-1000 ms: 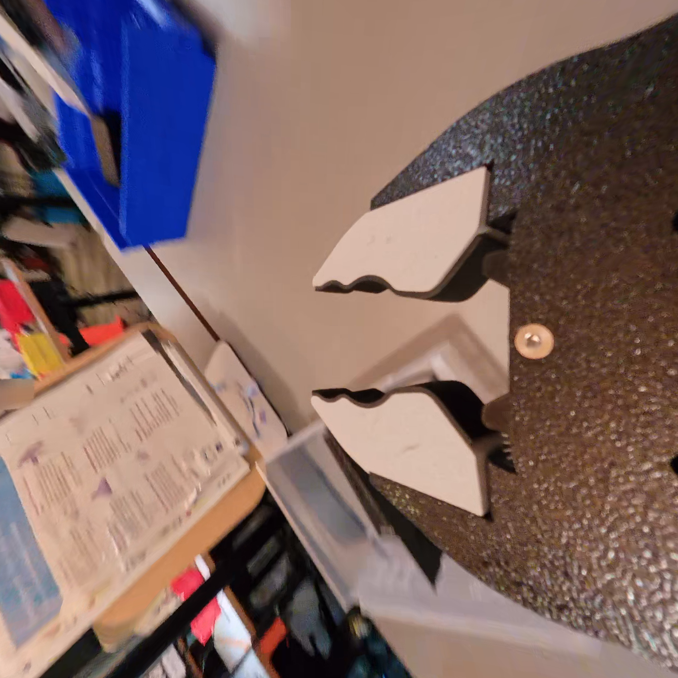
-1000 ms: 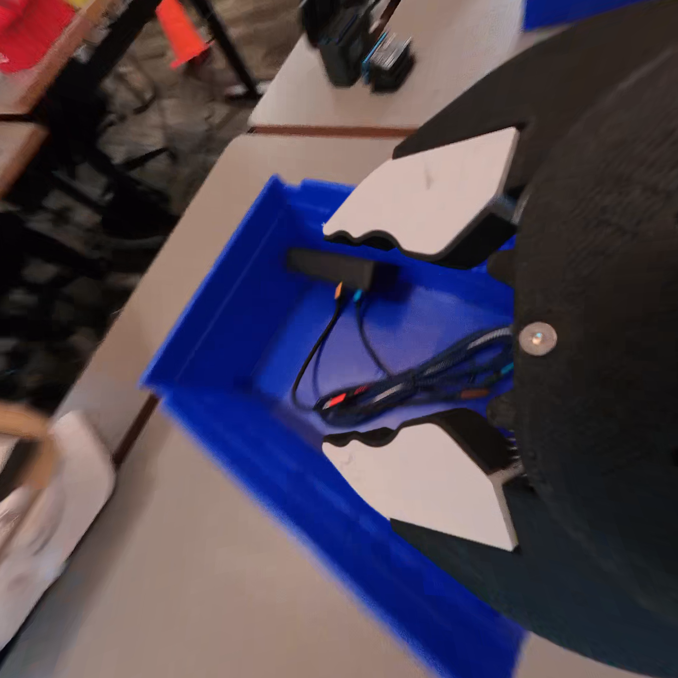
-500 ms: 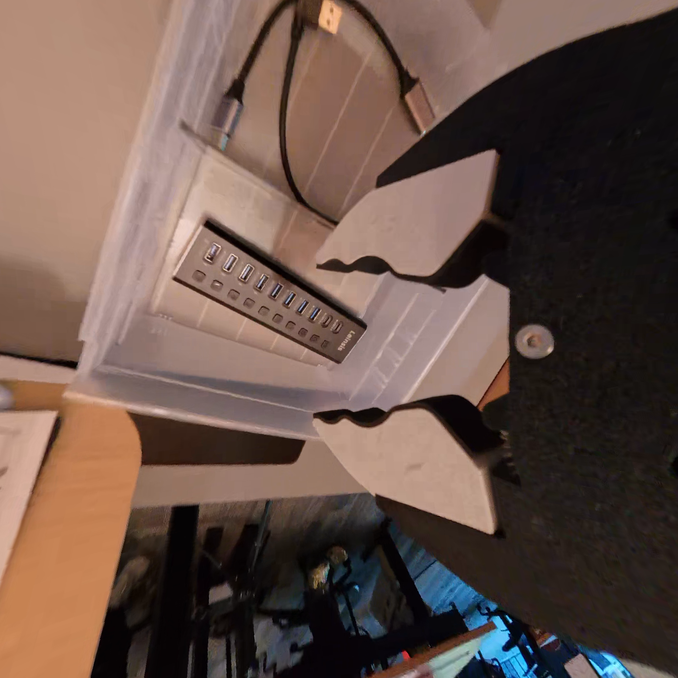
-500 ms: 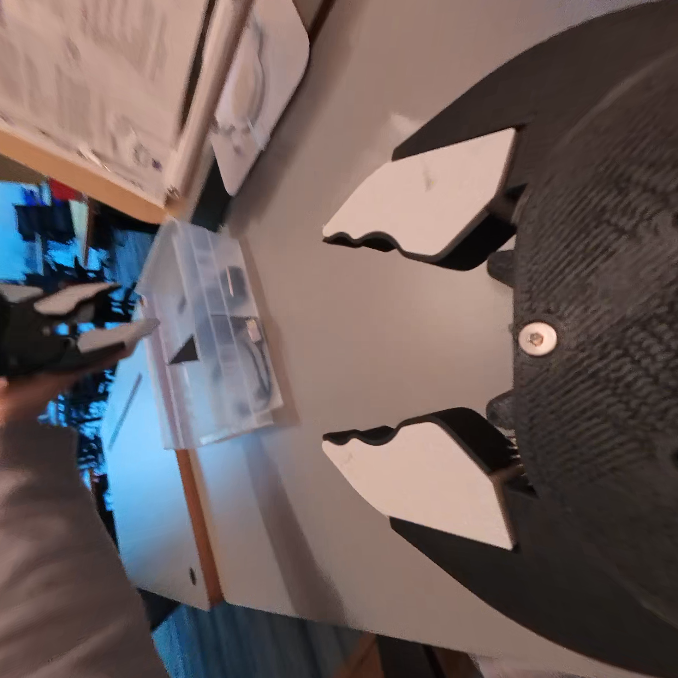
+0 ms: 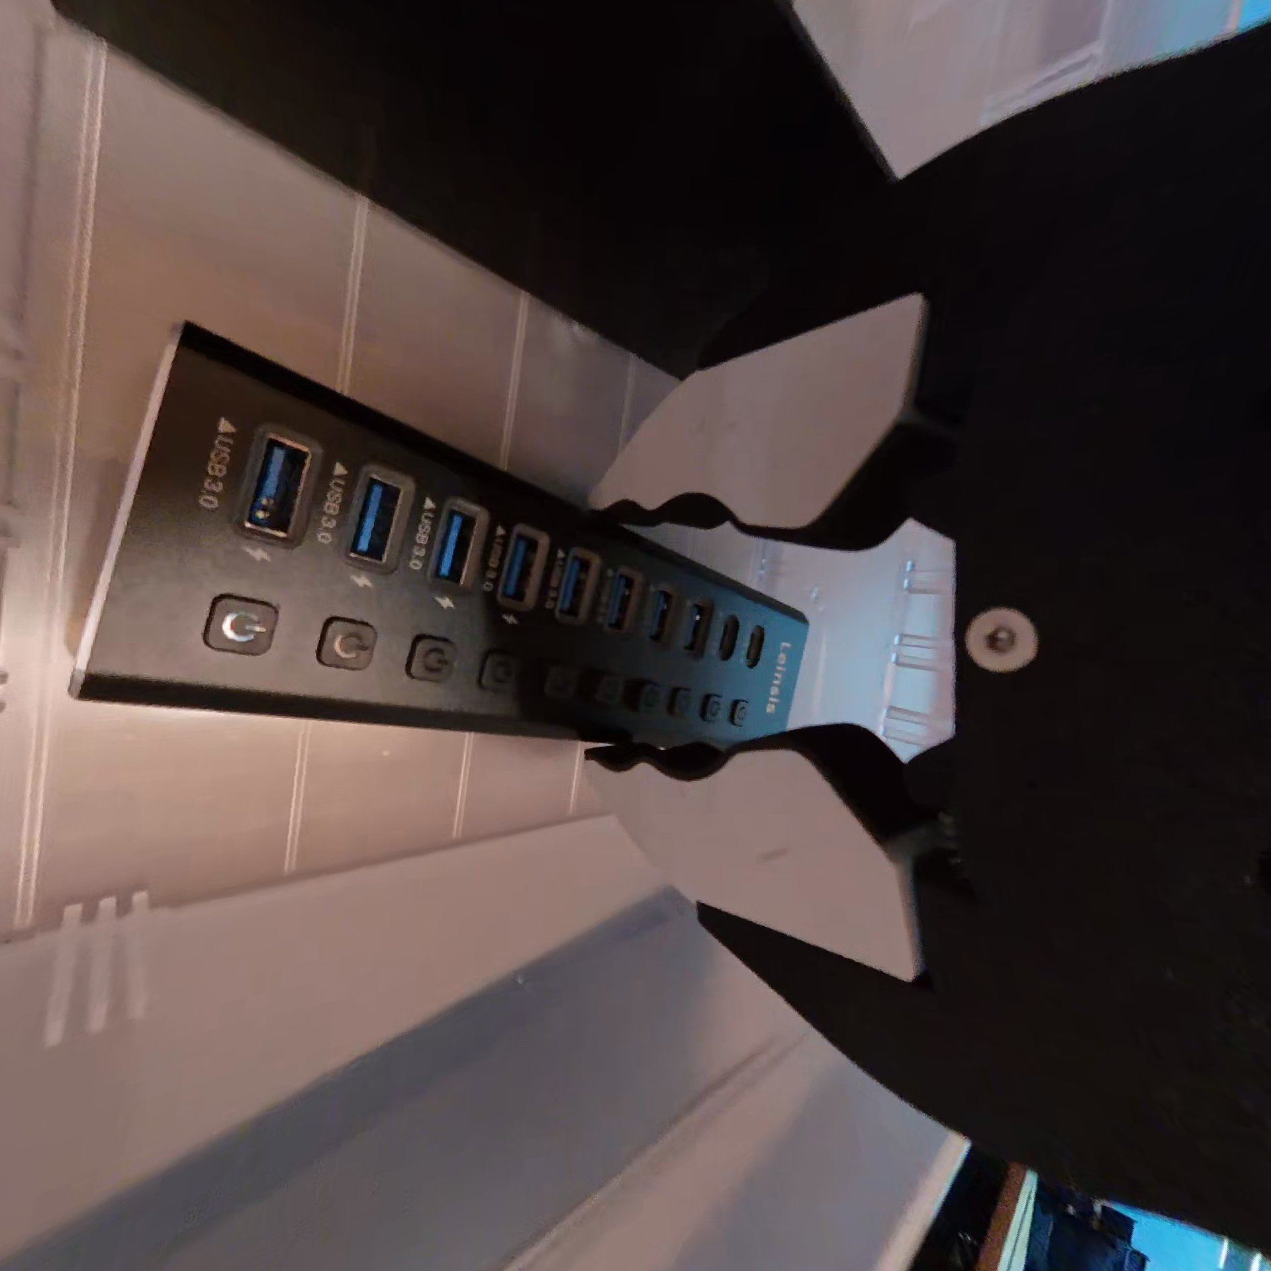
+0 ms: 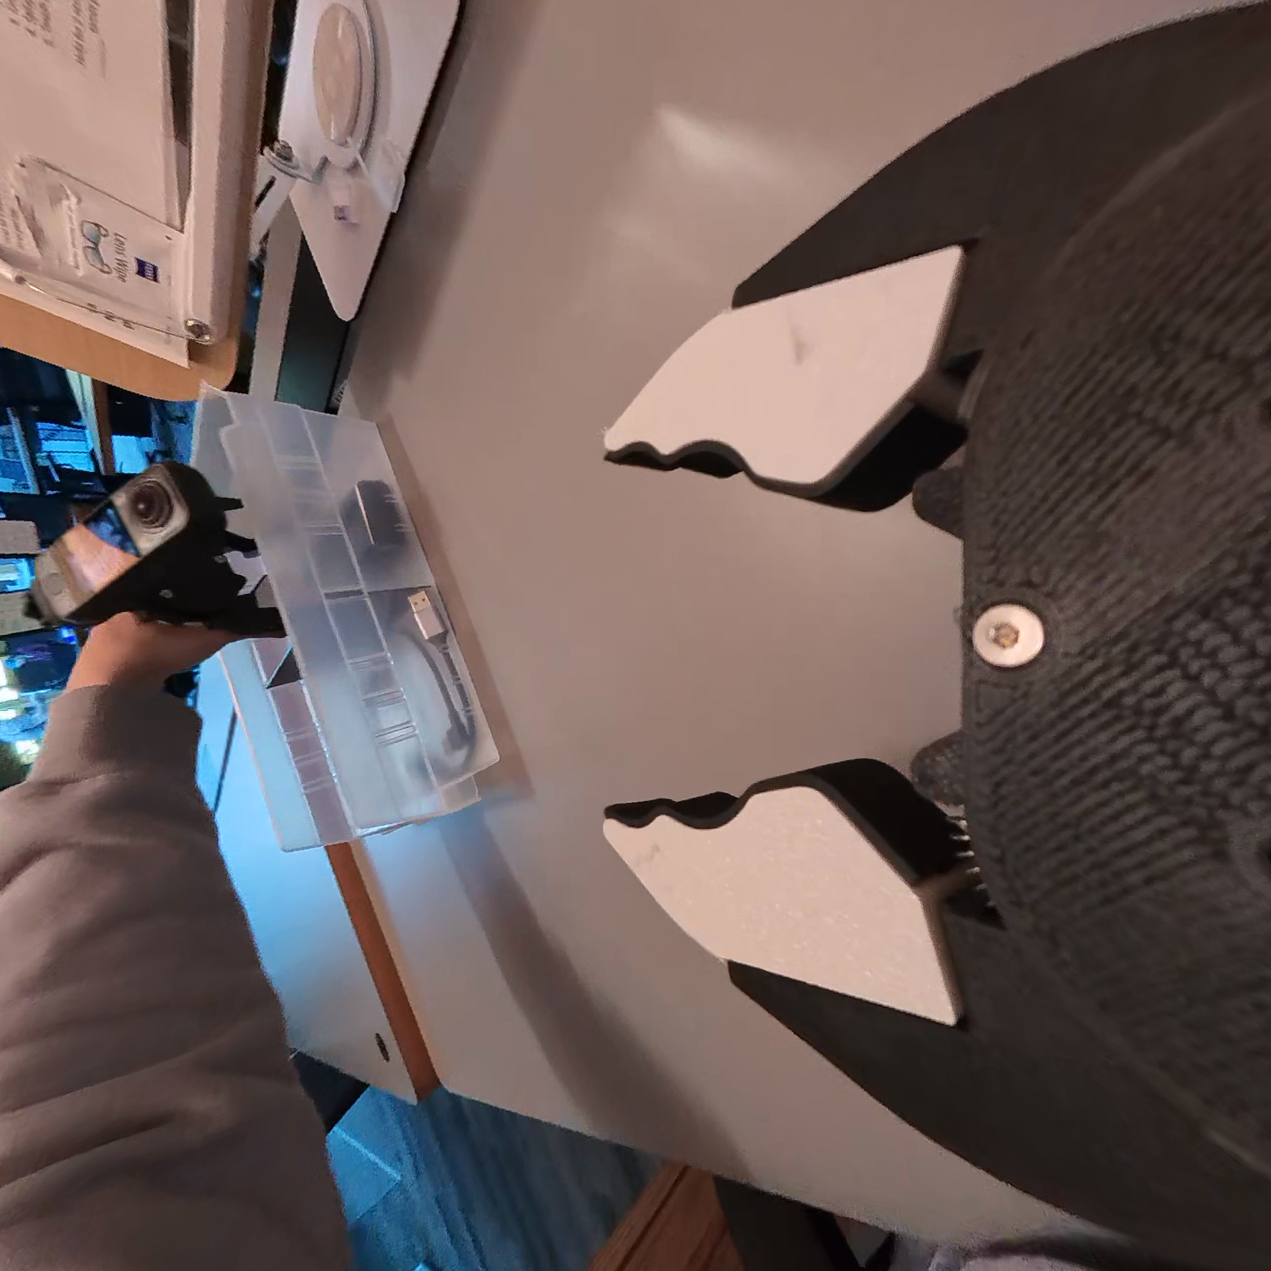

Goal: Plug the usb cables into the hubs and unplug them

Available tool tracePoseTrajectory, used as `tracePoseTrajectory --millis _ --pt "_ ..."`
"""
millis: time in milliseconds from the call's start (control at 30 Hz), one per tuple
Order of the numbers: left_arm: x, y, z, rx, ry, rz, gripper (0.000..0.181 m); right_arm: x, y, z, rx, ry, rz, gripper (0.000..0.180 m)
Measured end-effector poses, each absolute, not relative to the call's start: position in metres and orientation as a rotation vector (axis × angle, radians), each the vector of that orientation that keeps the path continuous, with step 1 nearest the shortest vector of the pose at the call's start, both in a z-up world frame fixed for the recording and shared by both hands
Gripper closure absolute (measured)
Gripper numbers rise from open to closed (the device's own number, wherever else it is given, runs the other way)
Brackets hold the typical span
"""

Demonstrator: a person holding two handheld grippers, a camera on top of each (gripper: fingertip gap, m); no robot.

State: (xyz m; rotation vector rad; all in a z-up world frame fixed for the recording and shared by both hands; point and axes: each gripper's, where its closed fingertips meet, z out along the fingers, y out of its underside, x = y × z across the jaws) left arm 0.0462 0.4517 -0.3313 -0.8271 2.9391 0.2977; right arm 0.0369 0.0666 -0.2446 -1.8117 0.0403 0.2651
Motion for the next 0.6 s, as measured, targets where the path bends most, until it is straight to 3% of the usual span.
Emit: tracePoseTrajectory --millis 33,267,433,600 --pt "0.045 0.452 -0.331 -0.839 2.93 0.308 0.12 0.036 0.068 -0.248 -1.822 0.034 0.263 0.086" --pt "0.041 0.451 -0.298 -0.78 2.706 0.502 0.122 0.033 0.071 -0.252 -1.826 0.029 0.248 0.086" --pt "0.045 0.446 -0.2 -0.708 2.261 0.678 0.122 0.038 0.07 -0.243 -1.758 0.073 0.244 0.09" --pt "0.029 0.359 -0.119 -0.609 1.869 0.654 0.122 0.053 0.065 -0.219 -1.615 0.156 0.188 0.089"
